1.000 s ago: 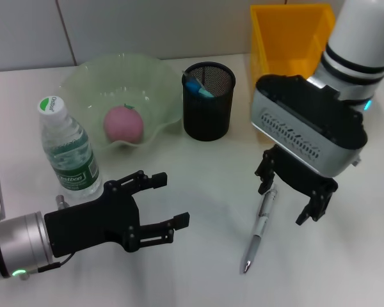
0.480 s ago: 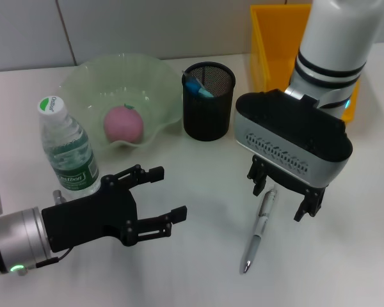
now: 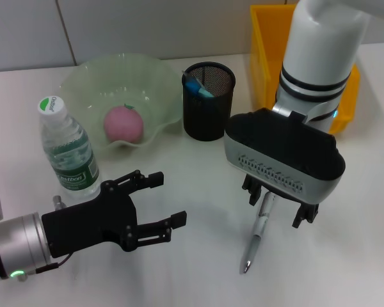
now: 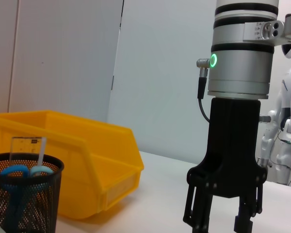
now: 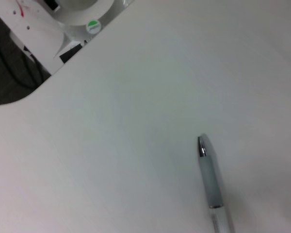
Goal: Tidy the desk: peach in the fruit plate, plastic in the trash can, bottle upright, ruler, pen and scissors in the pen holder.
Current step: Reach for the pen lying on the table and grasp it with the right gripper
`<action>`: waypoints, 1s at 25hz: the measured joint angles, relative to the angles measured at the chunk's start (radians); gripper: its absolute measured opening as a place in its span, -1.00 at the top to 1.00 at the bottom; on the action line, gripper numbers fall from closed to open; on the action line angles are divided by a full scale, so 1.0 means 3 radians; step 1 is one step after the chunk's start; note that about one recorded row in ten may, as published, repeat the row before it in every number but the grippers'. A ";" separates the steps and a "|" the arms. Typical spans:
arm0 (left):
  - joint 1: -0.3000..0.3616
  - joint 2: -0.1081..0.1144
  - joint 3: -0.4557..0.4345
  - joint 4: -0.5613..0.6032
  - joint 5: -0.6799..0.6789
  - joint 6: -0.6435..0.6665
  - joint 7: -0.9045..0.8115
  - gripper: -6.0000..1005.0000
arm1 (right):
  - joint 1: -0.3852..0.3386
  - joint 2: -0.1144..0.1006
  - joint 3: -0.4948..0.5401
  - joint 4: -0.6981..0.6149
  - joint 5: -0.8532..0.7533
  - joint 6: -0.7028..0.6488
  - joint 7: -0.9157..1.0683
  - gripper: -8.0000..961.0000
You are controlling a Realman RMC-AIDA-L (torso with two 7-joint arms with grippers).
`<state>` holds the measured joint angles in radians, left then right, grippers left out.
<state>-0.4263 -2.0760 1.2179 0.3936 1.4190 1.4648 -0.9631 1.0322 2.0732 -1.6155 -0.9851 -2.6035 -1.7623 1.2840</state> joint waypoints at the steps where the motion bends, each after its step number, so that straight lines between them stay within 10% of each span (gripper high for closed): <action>1: 0.0000 -0.0002 0.0000 -0.0002 0.0000 0.0000 0.0000 -0.72 | 0.0003 0.0000 -0.0031 0.0003 0.0009 0.0007 0.0000 -0.57; 25: -0.0010 -0.0009 0.0000 -0.0014 -0.0006 -0.0020 -0.0007 -0.72 | 0.0015 0.0000 -0.0620 0.0229 0.0295 0.0479 -0.0016 -0.57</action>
<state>-0.4294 -2.0785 1.2179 0.3894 1.4172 1.4588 -0.9653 1.0366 2.0732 -1.8015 -0.9163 -2.5150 -1.6185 1.2793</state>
